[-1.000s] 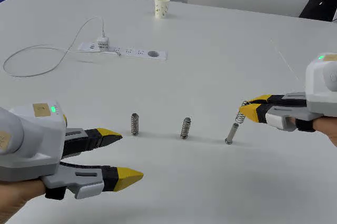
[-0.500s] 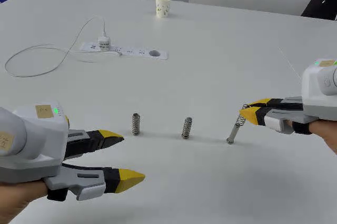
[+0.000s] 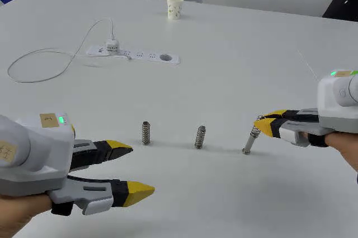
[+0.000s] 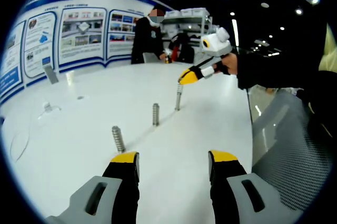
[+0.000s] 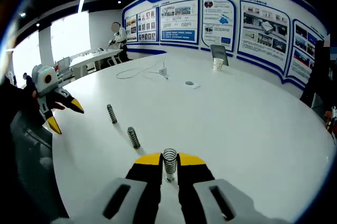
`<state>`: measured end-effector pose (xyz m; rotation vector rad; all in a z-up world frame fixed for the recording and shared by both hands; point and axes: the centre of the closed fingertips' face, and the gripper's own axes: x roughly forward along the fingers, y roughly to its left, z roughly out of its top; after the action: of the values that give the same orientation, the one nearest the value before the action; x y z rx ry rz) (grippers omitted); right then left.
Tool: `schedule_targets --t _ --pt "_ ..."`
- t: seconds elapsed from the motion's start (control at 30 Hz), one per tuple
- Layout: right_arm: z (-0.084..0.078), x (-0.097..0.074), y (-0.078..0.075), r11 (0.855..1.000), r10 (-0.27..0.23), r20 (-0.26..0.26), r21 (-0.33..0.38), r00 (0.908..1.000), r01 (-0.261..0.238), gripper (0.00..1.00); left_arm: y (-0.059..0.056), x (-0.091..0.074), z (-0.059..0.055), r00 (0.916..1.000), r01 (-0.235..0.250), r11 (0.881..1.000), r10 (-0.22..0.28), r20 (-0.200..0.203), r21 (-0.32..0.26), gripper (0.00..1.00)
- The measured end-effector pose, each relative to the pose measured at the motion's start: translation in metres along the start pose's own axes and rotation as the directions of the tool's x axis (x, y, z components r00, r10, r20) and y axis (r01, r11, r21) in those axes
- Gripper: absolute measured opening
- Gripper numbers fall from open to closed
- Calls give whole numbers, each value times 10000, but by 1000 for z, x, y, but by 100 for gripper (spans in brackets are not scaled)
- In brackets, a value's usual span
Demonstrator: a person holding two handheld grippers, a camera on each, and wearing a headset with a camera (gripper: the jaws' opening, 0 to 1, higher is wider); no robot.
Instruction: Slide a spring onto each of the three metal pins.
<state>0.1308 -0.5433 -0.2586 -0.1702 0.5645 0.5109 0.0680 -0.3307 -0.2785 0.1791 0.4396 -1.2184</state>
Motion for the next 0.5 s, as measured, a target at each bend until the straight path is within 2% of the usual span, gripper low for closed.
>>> schedule_targets --t 0.5 --pt "-16 11 1 9998 12 -148 218 9999 -9 12 -1 1 -1 10000 5 10000 -5 -55 -28 54"
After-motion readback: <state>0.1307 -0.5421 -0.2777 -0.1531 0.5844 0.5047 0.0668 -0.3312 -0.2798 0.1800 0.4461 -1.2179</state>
